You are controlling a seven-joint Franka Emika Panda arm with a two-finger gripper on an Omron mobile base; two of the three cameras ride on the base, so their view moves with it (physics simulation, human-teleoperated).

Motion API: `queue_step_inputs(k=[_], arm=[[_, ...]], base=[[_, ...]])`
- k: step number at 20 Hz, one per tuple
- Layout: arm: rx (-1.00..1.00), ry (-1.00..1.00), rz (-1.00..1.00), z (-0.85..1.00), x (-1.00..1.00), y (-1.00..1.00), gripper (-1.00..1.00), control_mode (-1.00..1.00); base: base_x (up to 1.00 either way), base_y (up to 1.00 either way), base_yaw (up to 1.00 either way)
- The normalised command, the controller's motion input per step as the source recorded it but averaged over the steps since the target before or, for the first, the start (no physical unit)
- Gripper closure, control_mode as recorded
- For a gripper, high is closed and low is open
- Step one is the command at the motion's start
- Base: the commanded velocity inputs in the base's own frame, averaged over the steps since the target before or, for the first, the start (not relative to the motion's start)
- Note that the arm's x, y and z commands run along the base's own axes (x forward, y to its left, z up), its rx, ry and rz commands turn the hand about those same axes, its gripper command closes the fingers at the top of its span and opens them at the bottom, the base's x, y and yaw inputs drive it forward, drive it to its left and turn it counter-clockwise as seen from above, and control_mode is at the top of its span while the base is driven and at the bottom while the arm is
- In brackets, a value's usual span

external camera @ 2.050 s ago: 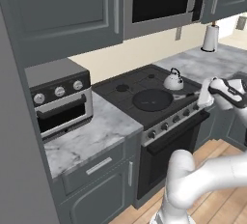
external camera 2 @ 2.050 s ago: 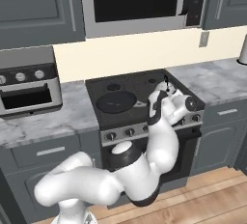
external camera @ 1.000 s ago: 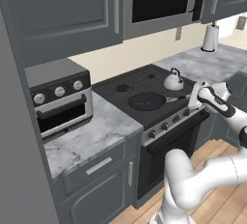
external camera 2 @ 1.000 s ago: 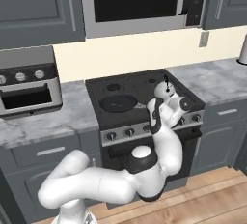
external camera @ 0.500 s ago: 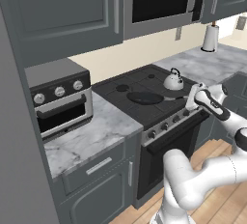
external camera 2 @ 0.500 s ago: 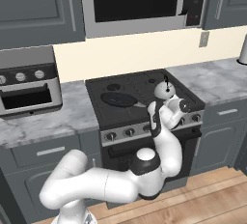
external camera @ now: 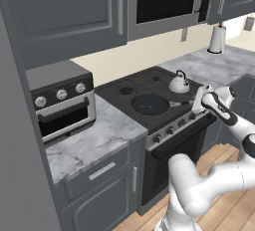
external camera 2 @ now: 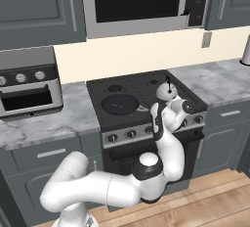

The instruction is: Pick the pan from the cabinet and place it on the stove. Then turn on the stove burner for the pan.

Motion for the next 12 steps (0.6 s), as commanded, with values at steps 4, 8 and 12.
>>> queue_step_inputs(k=[4,8,12], arm=[[0.0,0.0,0.0,0.0,0.0,0.0,-1.0,-1.0],[0.0,0.0,0.0,0.05,0.0,0.0,-1.0,-1.0],[-0.01,0.0,0.0,0.08,-0.14,0.06,-1.0,-1.0]], base=[[0.0,0.0,0.0],[0.0,0.0,0.0],[0.0,0.0,0.0]])
